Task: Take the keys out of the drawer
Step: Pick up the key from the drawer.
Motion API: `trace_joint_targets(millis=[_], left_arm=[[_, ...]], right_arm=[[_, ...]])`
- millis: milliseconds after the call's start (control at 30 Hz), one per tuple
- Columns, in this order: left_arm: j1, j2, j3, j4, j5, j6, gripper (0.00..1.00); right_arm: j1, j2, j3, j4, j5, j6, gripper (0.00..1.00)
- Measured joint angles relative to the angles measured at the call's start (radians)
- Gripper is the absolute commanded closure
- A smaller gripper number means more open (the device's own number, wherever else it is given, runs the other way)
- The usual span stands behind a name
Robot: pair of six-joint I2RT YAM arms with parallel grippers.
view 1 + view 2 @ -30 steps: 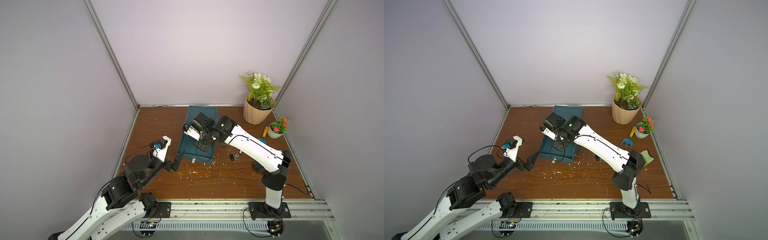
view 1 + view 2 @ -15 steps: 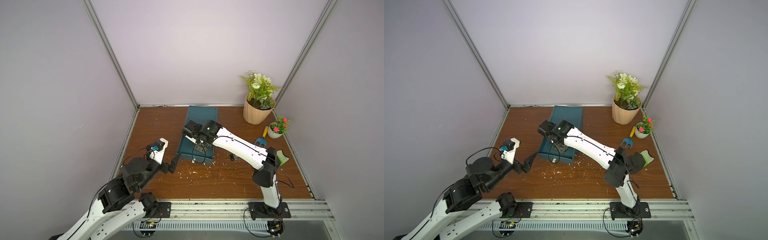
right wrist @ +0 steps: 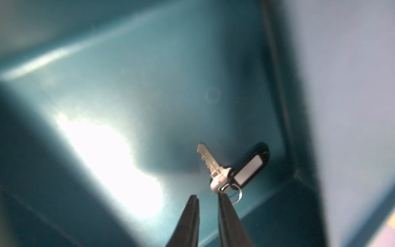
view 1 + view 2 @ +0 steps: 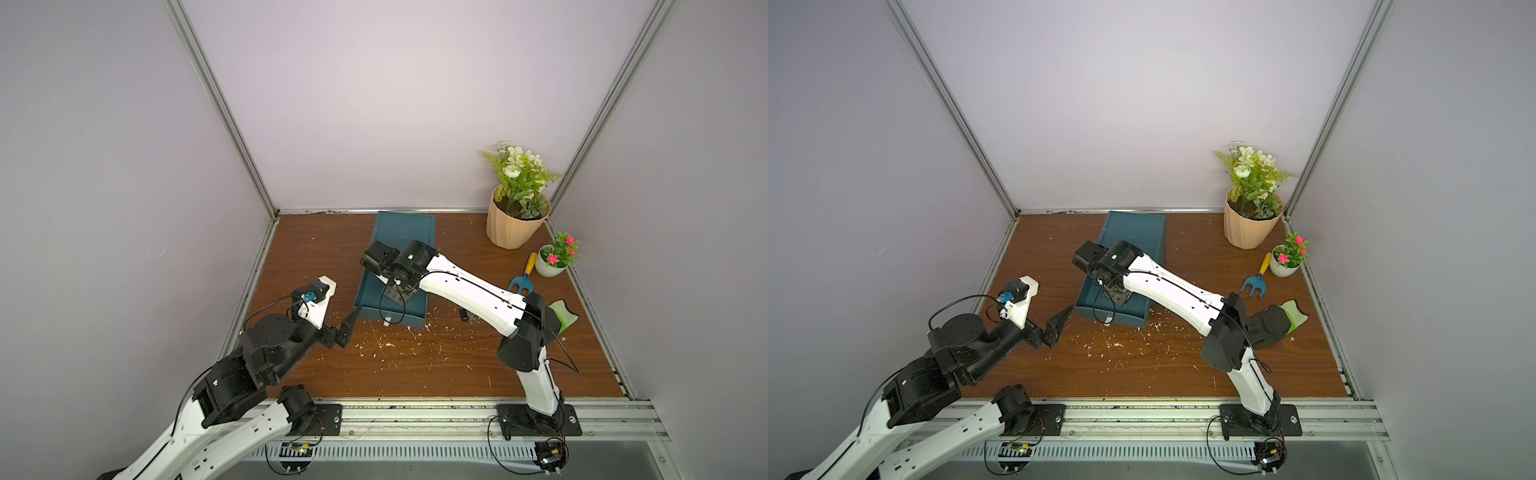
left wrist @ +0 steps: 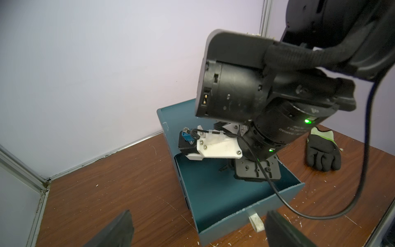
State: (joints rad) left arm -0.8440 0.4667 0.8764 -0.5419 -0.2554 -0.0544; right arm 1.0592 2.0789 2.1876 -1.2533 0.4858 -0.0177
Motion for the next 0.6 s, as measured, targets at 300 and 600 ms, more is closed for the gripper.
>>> trace_joint_targets(millis=[300, 600], left_arm=[[0.000, 0.029, 0.021, 0.013, 0.026, 0.008, 0.01], [0.000, 0.039, 0.060, 0.000, 0.021, 0.010, 0.01]], right_arm=[[0.000, -0.025, -0.159, 0.058, 0.072, -0.004, 0.88], [0.000, -0.035, -0.174, 0.144, 0.045, -0.008, 0.89]])
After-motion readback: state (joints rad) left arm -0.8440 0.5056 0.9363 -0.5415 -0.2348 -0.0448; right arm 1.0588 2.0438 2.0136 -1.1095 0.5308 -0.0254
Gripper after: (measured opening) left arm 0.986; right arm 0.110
